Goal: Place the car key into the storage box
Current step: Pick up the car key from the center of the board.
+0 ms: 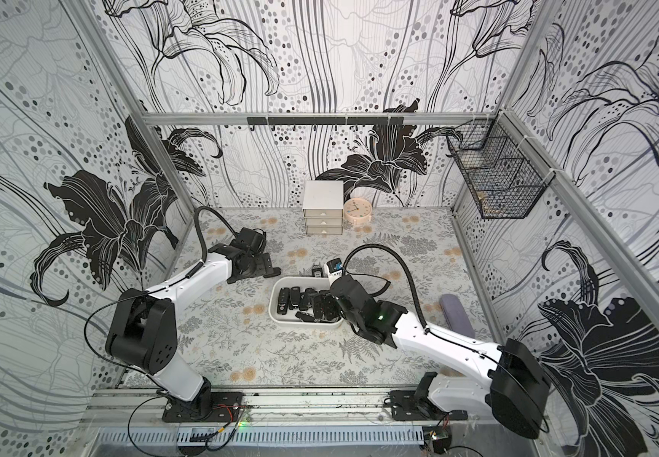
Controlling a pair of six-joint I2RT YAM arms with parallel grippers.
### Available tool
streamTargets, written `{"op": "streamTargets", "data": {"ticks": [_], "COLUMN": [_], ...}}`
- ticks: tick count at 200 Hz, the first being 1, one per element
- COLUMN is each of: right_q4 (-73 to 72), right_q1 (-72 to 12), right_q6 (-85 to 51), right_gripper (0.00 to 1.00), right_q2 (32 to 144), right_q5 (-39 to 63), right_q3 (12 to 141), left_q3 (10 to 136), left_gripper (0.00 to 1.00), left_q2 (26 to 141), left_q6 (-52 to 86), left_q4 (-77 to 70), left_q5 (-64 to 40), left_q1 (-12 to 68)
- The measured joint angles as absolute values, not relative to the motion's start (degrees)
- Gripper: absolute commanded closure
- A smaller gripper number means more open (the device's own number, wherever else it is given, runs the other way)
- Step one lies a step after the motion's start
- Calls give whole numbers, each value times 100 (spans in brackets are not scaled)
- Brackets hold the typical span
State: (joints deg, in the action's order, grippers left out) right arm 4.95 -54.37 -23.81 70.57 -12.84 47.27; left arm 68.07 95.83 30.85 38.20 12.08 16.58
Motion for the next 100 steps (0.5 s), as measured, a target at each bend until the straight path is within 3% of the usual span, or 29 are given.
{"op": "streamTargets", "data": {"ticks": [100], "right_q4": [469], "right_q1": [-5092], "right_q6": [-2281], "right_gripper": [0], "right_q2": [7583], "right_q5": [-1098], "right_q3": [5137], "left_q3": [7043], "left_gripper": [0], "left_q2": [10934], "left_q6": [2486], "left_q4": [3498], "left_q5": [939], "left_q1": [1594]}}
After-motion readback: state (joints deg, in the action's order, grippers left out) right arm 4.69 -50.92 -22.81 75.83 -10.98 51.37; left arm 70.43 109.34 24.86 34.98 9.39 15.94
